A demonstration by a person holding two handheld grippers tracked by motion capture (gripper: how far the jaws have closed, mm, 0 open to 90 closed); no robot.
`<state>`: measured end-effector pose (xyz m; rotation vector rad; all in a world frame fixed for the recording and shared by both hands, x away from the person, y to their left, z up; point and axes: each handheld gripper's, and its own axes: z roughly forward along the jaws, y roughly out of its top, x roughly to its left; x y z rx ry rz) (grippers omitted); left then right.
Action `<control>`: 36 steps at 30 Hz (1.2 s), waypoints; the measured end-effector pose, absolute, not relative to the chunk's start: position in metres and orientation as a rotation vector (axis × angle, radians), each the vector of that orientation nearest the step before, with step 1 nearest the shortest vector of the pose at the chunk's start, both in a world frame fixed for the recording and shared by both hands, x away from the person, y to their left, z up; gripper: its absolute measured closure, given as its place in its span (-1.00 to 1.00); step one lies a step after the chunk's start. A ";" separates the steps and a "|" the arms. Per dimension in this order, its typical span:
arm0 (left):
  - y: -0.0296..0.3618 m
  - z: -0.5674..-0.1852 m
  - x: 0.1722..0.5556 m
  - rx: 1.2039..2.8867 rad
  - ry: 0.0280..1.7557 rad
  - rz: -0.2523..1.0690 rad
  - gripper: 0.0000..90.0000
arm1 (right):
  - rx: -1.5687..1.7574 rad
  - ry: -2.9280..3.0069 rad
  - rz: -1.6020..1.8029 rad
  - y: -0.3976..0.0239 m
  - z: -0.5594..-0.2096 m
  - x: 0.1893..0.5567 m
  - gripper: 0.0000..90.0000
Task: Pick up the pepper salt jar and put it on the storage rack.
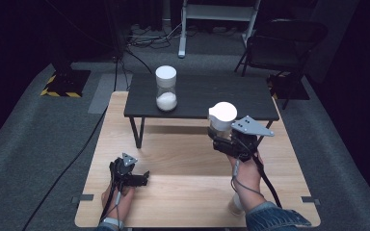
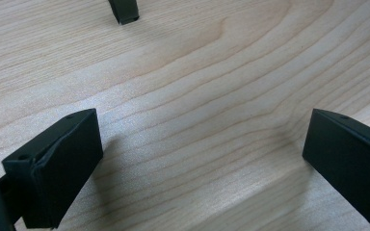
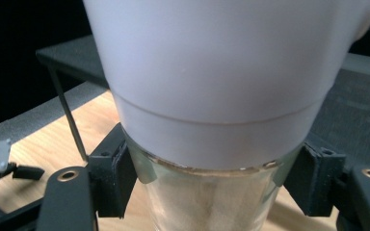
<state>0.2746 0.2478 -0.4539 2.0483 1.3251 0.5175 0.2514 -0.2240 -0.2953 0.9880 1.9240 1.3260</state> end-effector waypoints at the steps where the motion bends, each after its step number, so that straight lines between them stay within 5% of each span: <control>1: 0.248 -0.454 0.275 2.048 1.325 0.518 -0.99 | 0.991 1.924 1.335 -0.225 -0.292 0.254 -0.33; 17: 0.247 -0.454 0.273 2.041 1.344 0.523 -0.99 | 0.982 1.913 1.315 -0.215 -0.264 0.294 -0.33; 36: 0.247 -0.454 0.273 2.040 1.345 0.523 -0.99 | 1.003 1.934 1.395 -0.210 -0.276 0.352 -0.33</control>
